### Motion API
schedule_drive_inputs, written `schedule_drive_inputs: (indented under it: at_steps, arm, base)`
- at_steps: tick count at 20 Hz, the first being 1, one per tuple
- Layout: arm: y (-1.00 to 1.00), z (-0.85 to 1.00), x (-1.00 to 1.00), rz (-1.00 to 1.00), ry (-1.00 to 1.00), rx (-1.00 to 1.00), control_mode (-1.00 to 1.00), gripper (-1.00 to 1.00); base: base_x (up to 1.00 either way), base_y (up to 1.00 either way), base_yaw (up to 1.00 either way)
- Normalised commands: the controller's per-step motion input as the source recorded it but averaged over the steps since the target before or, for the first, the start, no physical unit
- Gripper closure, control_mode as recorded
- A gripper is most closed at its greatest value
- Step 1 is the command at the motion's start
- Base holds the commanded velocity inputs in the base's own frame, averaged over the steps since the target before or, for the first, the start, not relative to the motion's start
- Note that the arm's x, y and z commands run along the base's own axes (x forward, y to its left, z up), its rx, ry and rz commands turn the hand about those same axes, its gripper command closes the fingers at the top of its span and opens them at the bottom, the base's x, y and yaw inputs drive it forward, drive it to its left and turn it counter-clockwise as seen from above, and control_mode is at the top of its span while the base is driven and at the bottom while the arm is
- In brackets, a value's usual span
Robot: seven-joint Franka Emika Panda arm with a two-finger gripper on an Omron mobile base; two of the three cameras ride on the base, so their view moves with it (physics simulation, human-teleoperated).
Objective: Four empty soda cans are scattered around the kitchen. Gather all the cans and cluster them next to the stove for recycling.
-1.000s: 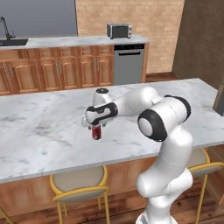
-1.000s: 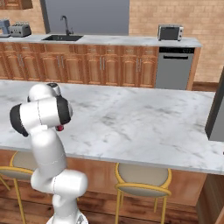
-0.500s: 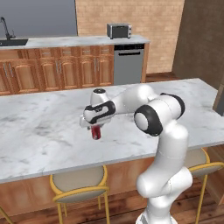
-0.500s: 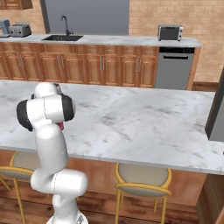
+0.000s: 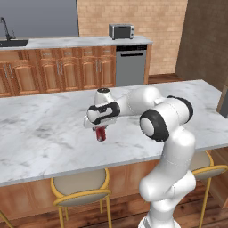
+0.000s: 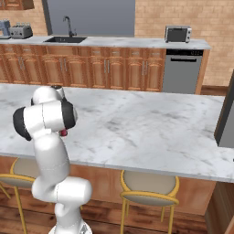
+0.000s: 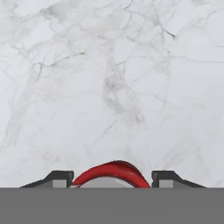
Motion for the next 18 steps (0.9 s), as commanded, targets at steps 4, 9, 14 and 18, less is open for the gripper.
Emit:
schedule_drive_inputs:
  at_steps: [4,9,14,18]
  arm:
    - [-0.24,0.33,-0.38,0.0,-0.11,0.04,-1.0,1.0]
    - [-0.16,0.54,-0.43,0.0,-0.08,0.08,-1.0,1.0]
    - [-0.12,0.61,-0.44,0.0,-0.06,0.09,-1.0,1.0]
    - [-0.11,0.51,-0.55,0.0,0.0,0.06,-1.0,1.0]
  base:
    - [0.0,0.0,0.0]
    - [0.0,0.0,0.0]
    - [0.0,0.0,0.0]
    - [0.0,0.0,0.0]
